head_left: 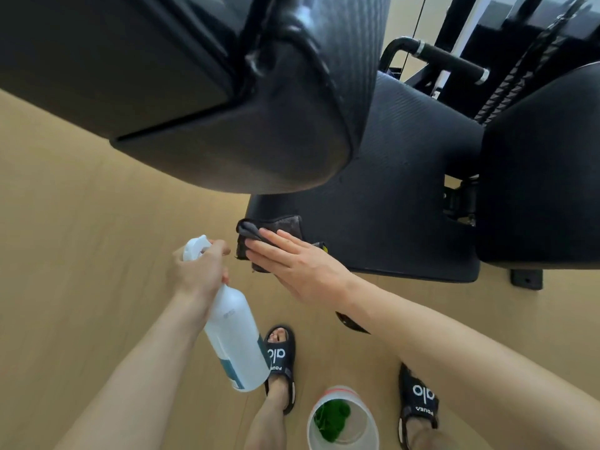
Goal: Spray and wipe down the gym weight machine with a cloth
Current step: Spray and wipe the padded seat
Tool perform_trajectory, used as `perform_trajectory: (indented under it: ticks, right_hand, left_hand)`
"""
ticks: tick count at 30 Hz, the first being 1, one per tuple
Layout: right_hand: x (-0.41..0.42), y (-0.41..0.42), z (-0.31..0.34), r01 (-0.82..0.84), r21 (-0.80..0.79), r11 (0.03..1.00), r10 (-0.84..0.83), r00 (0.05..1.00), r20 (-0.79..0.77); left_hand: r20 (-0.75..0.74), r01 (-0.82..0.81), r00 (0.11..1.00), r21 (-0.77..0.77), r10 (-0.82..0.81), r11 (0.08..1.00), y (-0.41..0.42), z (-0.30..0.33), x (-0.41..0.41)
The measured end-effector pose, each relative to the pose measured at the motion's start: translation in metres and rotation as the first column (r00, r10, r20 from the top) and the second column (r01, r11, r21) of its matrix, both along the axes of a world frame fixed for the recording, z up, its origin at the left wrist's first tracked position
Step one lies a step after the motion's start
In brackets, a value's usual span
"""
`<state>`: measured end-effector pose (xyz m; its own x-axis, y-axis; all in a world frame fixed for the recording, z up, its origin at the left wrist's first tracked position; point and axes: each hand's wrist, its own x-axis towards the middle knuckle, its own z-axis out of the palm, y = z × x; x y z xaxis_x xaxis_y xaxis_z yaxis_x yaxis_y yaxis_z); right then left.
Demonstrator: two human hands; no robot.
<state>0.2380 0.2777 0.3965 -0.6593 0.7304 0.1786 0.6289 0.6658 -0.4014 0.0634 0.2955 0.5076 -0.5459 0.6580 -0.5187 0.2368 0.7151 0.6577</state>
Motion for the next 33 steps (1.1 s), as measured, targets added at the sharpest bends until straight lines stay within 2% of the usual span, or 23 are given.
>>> perform_trajectory:
  ticks: [4,9,15,20,23,28,33]
  right_hand:
    - [0.041,-0.003,0.002,-0.155,0.036,0.987,0.149,0.981,0.126]
    - [0.048,0.011,-0.002,-0.168,0.005,0.986,0.166,0.98,0.113]
    - [0.076,0.022,-0.011,0.143,-0.134,0.981,-0.129,0.985,0.11]
    - [0.092,0.043,-0.013,0.313,-0.117,0.943,-0.299,0.947,0.12]
    - [0.102,0.063,-0.016,0.448,-0.128,0.885,-0.434,0.892,0.128]
    - [0.11,0.084,-0.014,0.586,-0.241,0.774,-0.575,0.809,0.12]
    - [0.09,0.031,-0.021,0.667,-0.304,0.681,-0.666,0.736,0.124]
  left_hand:
    - [0.008,0.07,0.998,0.004,-0.07,0.998,0.003,-0.002,0.018]
    - [-0.061,0.144,0.988,0.014,-0.143,0.99,0.006,-0.003,0.044]
    - [-0.033,0.267,0.963,-0.035,-0.268,0.963,0.011,-0.002,0.068]
    - [-0.084,0.385,0.919,-0.023,-0.386,0.922,0.022,-0.006,0.101]
    - [-0.078,0.436,0.896,-0.019,-0.436,0.9,0.026,-0.008,0.122]
    - [-0.05,0.481,0.875,-0.012,-0.481,0.877,0.031,-0.005,0.148]
    - [-0.06,0.563,0.825,0.011,-0.562,0.826,0.04,-0.002,0.159]
